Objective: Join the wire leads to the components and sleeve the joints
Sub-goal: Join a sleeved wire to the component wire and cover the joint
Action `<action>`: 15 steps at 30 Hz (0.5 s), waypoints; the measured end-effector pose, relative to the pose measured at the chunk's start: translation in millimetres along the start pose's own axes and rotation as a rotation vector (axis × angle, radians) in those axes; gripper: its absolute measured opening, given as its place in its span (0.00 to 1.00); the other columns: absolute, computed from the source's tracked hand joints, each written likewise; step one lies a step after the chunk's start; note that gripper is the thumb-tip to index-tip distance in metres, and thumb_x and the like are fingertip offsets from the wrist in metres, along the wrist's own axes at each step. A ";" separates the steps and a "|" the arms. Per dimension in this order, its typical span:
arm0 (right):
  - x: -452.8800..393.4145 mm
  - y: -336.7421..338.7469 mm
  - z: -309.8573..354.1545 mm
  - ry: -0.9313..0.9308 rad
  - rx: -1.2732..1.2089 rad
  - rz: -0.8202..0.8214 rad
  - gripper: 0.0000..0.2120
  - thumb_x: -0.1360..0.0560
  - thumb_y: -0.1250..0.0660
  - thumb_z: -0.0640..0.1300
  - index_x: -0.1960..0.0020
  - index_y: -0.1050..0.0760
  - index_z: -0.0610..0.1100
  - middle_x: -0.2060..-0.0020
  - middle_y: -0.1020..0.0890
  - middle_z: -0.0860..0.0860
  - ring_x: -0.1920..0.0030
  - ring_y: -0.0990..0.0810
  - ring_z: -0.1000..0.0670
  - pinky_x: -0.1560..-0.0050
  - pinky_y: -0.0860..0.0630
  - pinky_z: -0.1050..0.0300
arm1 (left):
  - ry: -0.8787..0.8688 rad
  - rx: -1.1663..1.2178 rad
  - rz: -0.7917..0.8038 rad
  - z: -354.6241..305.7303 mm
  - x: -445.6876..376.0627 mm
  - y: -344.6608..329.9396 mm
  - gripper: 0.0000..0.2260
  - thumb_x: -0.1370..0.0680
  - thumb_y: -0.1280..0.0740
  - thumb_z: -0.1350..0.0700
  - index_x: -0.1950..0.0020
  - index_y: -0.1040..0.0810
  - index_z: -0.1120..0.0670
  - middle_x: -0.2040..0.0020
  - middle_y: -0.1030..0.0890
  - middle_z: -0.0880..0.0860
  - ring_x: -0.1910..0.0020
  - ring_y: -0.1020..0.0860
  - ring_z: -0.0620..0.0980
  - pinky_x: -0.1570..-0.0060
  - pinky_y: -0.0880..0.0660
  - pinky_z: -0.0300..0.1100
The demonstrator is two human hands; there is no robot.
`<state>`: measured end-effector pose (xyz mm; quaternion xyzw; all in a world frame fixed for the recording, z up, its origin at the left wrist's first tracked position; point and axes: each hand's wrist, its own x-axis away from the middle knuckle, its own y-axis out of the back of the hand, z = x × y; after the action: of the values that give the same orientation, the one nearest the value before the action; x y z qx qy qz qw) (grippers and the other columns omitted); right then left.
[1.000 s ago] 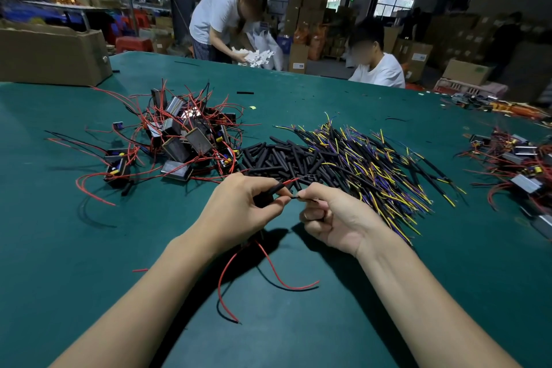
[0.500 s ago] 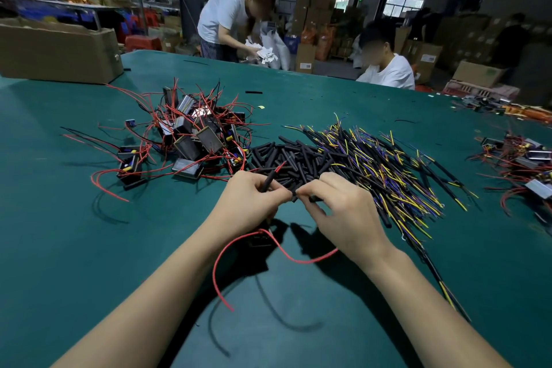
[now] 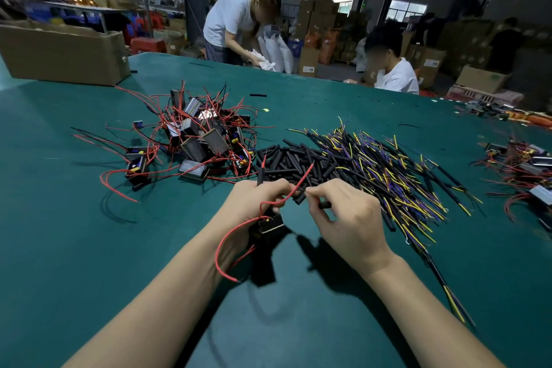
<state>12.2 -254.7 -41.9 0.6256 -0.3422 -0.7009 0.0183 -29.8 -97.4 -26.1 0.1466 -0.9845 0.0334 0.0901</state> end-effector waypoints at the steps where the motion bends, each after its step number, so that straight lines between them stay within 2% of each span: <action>1: 1.0 -1.4 1.0 -0.050 -0.034 0.010 0.03 0.29 0.30 0.33 0.61 0.23 0.37 0.68 0.21 0.48 0.67 0.24 0.50 0.71 0.26 0.56 | -0.016 0.000 -0.008 0.1 1.3 0.4 0.12 0.30 0.28 0.57 0.74 0.21 0.52 0.78 0.30 0.47 0.79 0.33 0.44 0.73 0.37 0.37; 4: 2.3 -4.2 2.3 -0.267 -0.150 0.067 0.04 0.26 0.32 0.39 0.59 0.23 0.40 0.66 0.20 0.53 0.66 0.25 0.55 0.67 0.24 0.60 | -0.110 -0.076 -0.019 -1.5 5.7 0.4 0.15 0.27 0.29 0.58 0.75 0.22 0.51 0.80 0.30 0.45 0.81 0.33 0.41 0.77 0.35 0.31; 7: 1.8 -3.8 -1.0 -0.443 -0.239 0.122 0.04 0.25 0.31 0.41 0.58 0.22 0.42 0.71 0.25 0.66 0.69 0.28 0.62 0.67 0.32 0.72 | -0.213 -0.104 -0.024 -1.3 9.9 -2.2 0.11 0.26 0.30 0.60 0.69 0.21 0.54 0.79 0.29 0.46 0.81 0.33 0.41 0.78 0.35 0.29; 8: 1.8 -3.8 -1.5 -0.478 -0.249 0.119 0.03 0.26 0.30 0.40 0.59 0.22 0.43 0.72 0.26 0.69 0.70 0.28 0.63 0.68 0.35 0.73 | -0.246 -0.109 -0.028 -0.3 10.9 -3.7 0.09 0.25 0.30 0.60 0.67 0.20 0.55 0.78 0.29 0.47 0.80 0.33 0.42 0.77 0.35 0.29; 11: 1.1 -4.6 -1.9 -0.584 -0.292 0.092 0.03 0.26 0.29 0.40 0.58 0.21 0.45 0.74 0.27 0.69 0.72 0.29 0.61 0.71 0.38 0.71 | -0.333 -0.136 -0.022 3.3 13.2 -6.4 0.06 0.24 0.31 0.60 0.61 0.19 0.55 0.77 0.27 0.48 0.78 0.31 0.42 0.75 0.33 0.31; 15: -0.8 -3.5 1.4 -0.573 -0.202 0.080 0.03 0.28 0.29 0.39 0.59 0.21 0.45 0.72 0.27 0.69 0.72 0.31 0.58 0.70 0.42 0.68 | -0.378 -0.141 0.004 5.3 14.2 -7.1 0.05 0.23 0.32 0.58 0.58 0.18 0.55 0.73 0.21 0.51 0.74 0.27 0.45 0.73 0.30 0.32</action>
<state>12.6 -251.1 -43.0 0.3835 -0.2863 -0.8780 0.0106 -42.0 -108.7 -28.4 0.1418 -0.9841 -0.0635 -0.0864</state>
